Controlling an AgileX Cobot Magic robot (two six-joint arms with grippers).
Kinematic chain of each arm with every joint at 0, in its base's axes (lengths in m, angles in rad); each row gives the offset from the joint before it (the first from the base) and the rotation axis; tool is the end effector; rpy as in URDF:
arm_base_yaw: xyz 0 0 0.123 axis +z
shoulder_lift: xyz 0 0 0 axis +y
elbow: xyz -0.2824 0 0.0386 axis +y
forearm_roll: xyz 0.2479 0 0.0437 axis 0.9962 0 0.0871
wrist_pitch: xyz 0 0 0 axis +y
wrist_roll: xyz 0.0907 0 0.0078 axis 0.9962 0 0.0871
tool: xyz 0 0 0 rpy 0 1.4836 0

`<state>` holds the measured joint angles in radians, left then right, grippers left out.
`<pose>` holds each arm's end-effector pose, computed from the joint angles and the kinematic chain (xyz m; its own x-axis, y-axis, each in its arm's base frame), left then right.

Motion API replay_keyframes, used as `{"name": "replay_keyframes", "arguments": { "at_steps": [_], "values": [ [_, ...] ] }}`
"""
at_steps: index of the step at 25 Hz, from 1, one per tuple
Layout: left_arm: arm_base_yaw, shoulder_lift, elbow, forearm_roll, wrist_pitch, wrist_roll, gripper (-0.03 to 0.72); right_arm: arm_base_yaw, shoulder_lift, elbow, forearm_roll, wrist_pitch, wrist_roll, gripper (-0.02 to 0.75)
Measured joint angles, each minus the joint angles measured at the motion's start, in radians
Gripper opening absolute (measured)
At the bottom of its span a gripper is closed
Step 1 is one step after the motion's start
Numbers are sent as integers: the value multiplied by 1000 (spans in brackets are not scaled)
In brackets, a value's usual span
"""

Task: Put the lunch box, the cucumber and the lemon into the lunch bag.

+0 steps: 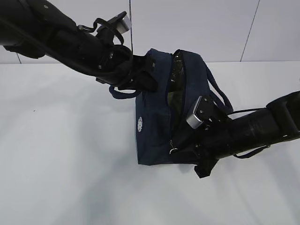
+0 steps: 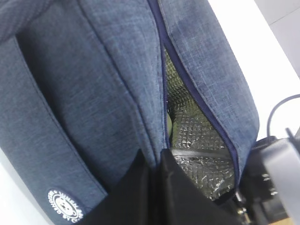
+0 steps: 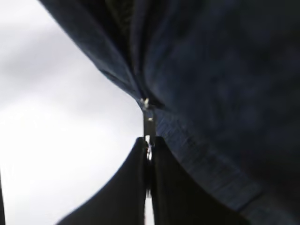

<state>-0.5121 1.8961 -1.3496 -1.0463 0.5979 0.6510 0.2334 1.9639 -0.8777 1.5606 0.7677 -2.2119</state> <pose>0.3420 -0.2432 0.2304 -0.8100 0.1506 -0.5668 0.5050 0.6704 -0.5436 0.3092 0.1386 0.1147 -0.3320 -0.5296 -0.7806 -0.9191 0.3679 0.1412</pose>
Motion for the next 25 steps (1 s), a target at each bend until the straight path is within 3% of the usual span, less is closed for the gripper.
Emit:
{"name": "replay_keyframes", "arguments": {
  "at_steps": [25],
  "values": [
    [0, 0, 0, 0, -14, 0, -3, 0, -138, 0, -226, -18, 240, 1]
  ]
}}
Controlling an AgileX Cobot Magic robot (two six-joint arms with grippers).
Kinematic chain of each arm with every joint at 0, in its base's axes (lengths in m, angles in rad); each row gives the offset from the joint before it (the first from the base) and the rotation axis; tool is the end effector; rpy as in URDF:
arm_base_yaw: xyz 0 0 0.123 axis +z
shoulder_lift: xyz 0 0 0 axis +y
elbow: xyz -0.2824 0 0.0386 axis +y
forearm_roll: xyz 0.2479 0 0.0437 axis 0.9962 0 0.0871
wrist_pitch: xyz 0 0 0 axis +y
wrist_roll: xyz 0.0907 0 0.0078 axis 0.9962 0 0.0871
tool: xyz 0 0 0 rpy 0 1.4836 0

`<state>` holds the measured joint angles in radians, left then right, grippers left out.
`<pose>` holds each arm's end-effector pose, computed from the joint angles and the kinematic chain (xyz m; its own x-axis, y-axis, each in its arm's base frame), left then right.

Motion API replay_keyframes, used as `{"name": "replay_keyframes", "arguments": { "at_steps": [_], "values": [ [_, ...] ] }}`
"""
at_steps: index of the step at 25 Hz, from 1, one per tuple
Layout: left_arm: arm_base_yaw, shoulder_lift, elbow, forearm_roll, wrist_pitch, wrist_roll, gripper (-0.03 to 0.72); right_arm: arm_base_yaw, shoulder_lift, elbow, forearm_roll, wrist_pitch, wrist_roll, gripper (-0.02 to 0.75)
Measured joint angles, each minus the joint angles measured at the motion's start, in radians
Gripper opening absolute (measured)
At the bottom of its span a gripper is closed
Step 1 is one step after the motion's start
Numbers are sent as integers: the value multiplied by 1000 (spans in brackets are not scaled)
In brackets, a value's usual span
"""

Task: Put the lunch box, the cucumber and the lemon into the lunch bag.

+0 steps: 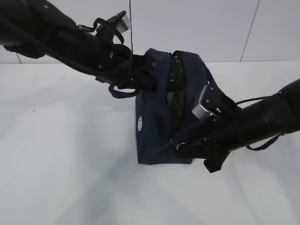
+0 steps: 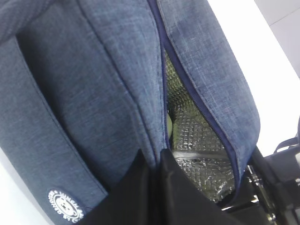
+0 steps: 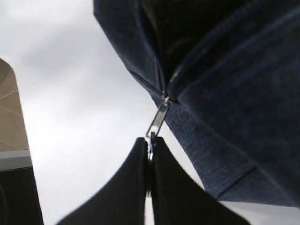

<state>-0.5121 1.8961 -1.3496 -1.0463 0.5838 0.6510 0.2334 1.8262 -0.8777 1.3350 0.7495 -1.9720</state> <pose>0.3432 -0.2429 0.2305 -0.8066 0.1425 -0.5737 0.5024 0.6766 -0.5383 0.2984 0.1330 0.1506 -0.3287 -0.5849 -0.7415 -0.9244 0.3600 0.1259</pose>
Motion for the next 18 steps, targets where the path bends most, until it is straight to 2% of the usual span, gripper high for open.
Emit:
{"name": "replay_keyframes", "arguments": {
  "at_steps": [18],
  "values": [
    [0, 0, 0, 0, 0, 0, -3, 0, -67, 0, -22, 0, 63, 1]
  ]
}}
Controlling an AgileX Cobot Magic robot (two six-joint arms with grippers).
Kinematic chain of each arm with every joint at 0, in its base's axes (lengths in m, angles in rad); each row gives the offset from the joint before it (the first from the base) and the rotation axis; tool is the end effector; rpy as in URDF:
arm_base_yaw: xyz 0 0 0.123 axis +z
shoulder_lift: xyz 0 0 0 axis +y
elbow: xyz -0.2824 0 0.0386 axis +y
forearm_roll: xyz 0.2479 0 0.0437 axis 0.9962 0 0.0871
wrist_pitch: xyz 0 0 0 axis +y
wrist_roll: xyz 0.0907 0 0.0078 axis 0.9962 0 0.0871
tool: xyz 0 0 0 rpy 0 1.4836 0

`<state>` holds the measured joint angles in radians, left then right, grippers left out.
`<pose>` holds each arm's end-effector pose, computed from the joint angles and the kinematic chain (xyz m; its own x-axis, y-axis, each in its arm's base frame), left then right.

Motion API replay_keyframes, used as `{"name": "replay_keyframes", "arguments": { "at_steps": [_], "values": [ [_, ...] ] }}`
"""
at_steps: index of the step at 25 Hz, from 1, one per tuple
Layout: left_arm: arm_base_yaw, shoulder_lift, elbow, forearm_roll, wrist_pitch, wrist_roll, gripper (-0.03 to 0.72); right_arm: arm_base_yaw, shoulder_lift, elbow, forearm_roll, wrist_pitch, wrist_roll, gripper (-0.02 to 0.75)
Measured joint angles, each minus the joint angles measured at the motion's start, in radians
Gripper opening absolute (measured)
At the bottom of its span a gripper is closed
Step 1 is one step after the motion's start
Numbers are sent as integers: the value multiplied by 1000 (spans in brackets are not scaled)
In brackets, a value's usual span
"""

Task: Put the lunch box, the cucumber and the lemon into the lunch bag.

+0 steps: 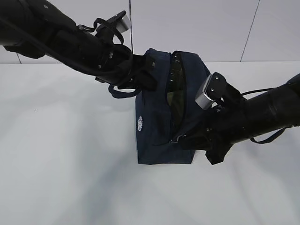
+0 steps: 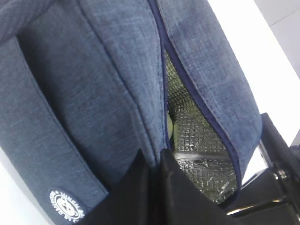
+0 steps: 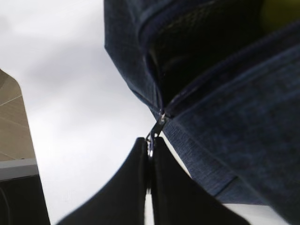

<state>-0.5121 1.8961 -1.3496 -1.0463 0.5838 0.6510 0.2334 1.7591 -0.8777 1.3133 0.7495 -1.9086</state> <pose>0.3432 -0.2429 0.2305 -0.8066 0.1425 -0.5737 0.5024 0.6766 -0.5383 0.2950 0.1319 0.1711 -0.3265 -0.5657 -0.7572 -0.9177 0.3816 0.1106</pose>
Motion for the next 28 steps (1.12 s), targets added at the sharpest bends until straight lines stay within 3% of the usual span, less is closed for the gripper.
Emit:
{"name": "replay_keyframes", "arguments": {
  "at_steps": [28],
  "values": [
    [0, 0, 0, -2, -4, 0, -3, 0, -53, 0, 164, 24, 38, 1]
  ]
}}
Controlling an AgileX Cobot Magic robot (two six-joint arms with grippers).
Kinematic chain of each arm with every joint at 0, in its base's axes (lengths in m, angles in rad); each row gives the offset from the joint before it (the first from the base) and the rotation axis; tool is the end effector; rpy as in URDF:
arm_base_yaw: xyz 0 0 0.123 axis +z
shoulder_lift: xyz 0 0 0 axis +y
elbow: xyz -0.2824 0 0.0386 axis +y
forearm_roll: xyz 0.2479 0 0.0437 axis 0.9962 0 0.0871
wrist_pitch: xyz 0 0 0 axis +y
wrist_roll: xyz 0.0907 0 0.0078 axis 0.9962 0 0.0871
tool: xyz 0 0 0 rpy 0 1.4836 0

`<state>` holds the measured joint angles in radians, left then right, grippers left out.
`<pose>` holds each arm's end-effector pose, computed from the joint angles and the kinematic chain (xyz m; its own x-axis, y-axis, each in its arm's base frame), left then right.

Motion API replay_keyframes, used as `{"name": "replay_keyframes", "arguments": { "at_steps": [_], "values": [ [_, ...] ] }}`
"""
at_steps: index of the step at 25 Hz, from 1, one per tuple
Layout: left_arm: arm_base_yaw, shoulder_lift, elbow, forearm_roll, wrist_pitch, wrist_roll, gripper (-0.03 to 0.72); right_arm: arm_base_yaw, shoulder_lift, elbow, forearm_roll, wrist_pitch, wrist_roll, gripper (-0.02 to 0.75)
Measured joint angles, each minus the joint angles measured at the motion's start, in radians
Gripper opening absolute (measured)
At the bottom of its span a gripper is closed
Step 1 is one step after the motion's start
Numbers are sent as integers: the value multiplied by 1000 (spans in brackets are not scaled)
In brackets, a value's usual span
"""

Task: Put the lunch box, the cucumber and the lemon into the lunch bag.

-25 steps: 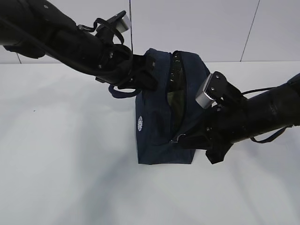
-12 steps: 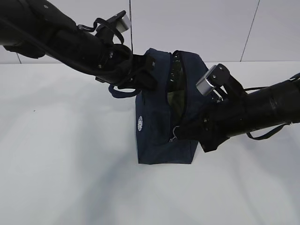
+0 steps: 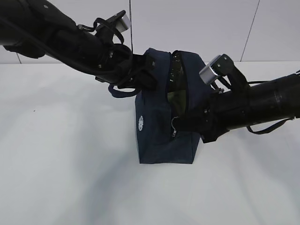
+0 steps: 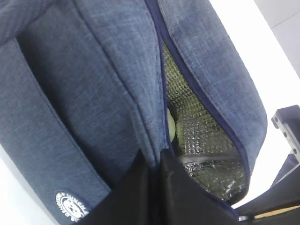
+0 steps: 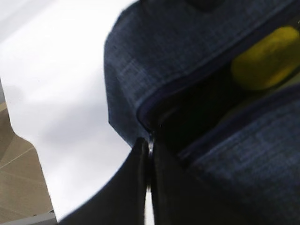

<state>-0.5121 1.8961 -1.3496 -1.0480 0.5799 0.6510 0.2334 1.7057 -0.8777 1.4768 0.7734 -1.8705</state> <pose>0.3436 -0.2428 0.2307 -0.8061 0.1389 -0.5752 0.5008 0.6780 -0.5381 0.2967 0.1357 0.1963 -0.3941 -0.4020 -0.8265 -0.8653 0.4654 0.1862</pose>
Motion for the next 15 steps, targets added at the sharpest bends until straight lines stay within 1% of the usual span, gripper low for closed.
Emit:
{"name": "replay_keyframes", "arguments": {
  "at_steps": [5, 11, 15],
  "values": [
    [0, 0, 0, 0, -4, 0, -3, 0, -33, 0, 2, -2, 50, 1],
    [0, 0, 0, 0, -5, 0, -3, 0, -33, 0, 53, -2, 127, 1],
    [0, 0, 0, 0, -5, 0, -3, 0, -61, 0, 59, -2, 156, 0]
  ]
}}
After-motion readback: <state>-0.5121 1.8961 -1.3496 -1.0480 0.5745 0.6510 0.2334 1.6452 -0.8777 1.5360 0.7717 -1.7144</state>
